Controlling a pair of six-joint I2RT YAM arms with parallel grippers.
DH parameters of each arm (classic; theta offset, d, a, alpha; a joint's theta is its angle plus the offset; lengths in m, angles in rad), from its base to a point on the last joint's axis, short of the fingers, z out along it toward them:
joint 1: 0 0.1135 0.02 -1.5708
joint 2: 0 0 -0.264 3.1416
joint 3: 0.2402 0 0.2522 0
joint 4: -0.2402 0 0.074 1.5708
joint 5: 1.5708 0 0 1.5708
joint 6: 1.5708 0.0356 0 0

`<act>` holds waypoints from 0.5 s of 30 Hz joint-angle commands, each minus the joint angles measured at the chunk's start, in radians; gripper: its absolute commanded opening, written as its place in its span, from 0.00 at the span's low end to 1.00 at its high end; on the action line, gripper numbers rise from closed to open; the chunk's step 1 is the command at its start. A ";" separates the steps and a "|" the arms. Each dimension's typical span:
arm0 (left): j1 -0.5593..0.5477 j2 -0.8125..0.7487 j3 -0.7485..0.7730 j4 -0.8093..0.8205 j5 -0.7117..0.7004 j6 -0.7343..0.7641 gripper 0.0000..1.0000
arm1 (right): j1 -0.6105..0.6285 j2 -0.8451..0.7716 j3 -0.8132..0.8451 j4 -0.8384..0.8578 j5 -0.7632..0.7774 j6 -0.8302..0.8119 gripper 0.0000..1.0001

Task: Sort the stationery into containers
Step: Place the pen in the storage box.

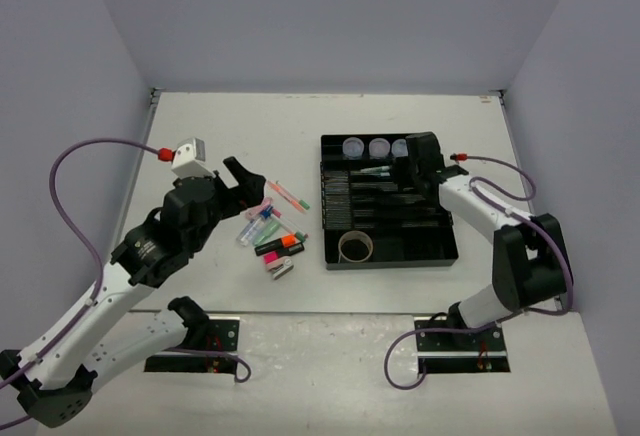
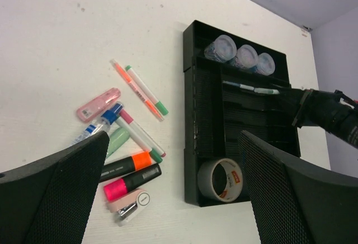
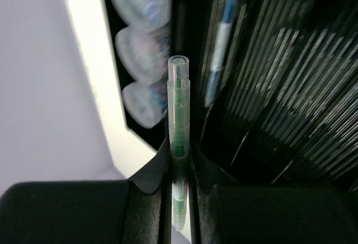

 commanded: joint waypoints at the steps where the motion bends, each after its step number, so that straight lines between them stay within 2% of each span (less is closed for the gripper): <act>1: 0.001 -0.077 0.000 -0.092 -0.040 -0.008 1.00 | -0.025 0.122 0.134 -0.112 0.062 0.124 0.00; 7: 0.000 -0.116 -0.038 -0.111 -0.017 -0.010 1.00 | -0.031 0.270 0.305 -0.219 0.091 0.118 0.00; 15: 0.001 -0.121 -0.082 -0.067 0.021 0.014 1.00 | -0.055 0.376 0.374 -0.286 0.054 0.101 0.00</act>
